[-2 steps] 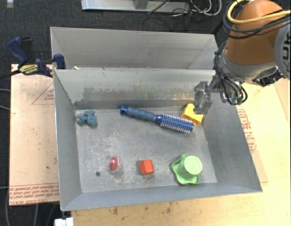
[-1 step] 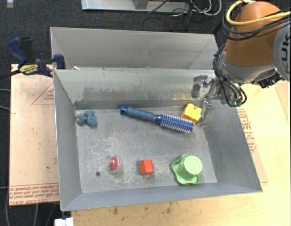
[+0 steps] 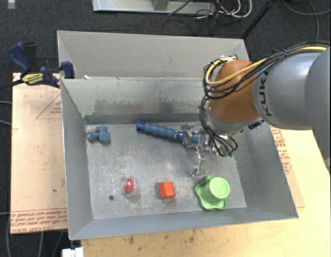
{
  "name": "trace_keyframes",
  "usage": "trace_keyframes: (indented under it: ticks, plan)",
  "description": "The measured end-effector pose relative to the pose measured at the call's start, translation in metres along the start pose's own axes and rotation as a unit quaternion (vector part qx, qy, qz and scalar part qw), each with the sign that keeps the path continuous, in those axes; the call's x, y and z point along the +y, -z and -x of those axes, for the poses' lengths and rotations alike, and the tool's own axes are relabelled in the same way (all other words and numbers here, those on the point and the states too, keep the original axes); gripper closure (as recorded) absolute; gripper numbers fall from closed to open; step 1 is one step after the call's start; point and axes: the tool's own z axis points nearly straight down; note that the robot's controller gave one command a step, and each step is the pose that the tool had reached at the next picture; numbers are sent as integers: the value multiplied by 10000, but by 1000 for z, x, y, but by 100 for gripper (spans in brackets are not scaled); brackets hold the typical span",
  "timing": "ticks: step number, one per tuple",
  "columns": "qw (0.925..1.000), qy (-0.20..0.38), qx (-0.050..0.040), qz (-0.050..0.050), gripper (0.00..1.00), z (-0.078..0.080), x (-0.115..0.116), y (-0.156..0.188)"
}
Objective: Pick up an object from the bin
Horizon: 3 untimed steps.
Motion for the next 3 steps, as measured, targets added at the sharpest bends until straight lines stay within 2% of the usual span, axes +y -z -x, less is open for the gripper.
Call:
trace_keyframes:
  ticks: [1,2,3]
  plan:
    - [9985,-541,-62,-17,0,51,-61,5]
    - [9986,-531,-29,-8,100,50,-59,4]
    - [9954,-954,-61,-8,100,40,-40,117]
